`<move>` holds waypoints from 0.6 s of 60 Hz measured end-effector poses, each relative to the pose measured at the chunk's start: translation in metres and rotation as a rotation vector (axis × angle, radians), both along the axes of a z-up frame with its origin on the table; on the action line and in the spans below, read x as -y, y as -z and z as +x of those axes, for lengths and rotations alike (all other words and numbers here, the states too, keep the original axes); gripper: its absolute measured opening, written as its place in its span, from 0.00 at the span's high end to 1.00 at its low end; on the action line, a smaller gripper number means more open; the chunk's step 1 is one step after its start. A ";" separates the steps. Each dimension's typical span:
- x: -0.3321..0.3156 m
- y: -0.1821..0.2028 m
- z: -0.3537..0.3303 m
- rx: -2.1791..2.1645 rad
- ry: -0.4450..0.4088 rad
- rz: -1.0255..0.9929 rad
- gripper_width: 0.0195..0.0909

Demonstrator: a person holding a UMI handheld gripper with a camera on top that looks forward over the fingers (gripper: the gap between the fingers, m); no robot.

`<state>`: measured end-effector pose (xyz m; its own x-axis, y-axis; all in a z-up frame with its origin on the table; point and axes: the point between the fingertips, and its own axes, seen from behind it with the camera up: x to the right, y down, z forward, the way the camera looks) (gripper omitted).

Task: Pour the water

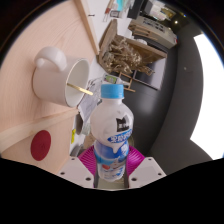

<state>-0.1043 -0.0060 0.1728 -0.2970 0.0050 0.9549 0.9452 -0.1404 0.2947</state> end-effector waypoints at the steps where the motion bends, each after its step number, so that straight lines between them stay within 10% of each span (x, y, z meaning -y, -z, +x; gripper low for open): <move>1: 0.001 0.000 0.000 -0.039 0.003 -0.004 0.80; 14: 0.016 -0.012 0.019 -0.823 0.094 -0.045 0.80; 36: 0.020 0.090 0.034 -1.671 0.209 -0.214 0.79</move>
<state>-0.0707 -0.0258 0.0827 0.9812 0.0715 0.1793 0.1930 -0.3861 -0.9021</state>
